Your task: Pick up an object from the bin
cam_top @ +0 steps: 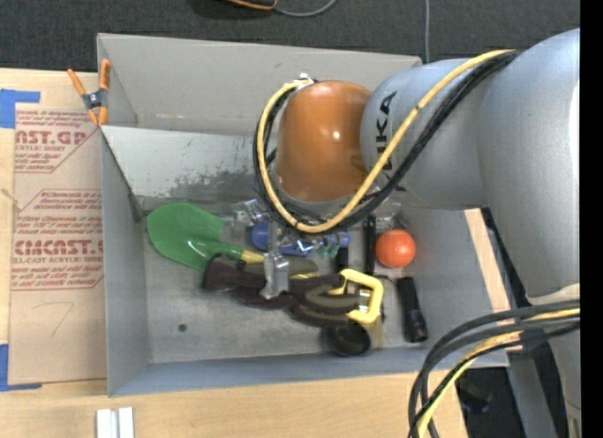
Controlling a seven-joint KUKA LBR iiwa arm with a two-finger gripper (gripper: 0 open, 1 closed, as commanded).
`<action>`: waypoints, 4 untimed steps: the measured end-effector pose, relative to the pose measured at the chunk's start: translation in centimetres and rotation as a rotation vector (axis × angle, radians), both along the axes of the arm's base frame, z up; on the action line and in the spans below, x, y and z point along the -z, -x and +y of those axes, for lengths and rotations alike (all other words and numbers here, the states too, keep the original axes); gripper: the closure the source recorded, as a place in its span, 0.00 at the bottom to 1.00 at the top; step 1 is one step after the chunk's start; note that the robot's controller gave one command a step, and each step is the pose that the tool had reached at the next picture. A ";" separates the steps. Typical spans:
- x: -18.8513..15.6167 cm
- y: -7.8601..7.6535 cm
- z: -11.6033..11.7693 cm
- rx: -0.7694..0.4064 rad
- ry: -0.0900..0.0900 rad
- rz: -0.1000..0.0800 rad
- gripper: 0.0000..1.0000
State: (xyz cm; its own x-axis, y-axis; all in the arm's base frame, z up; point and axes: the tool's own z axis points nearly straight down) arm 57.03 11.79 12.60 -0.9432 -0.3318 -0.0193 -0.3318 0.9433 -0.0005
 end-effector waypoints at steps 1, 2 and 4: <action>0.4 0.9 3.6 0.290 0.002 0.022 0.00; 4.9 1.2 0.2 0.073 -0.001 0.002 0.00; 5.0 1.3 -0.8 0.120 -0.004 -0.002 0.00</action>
Offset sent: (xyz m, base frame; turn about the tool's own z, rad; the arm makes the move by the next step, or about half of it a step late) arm -0.0122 0.0009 -0.0491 0.0723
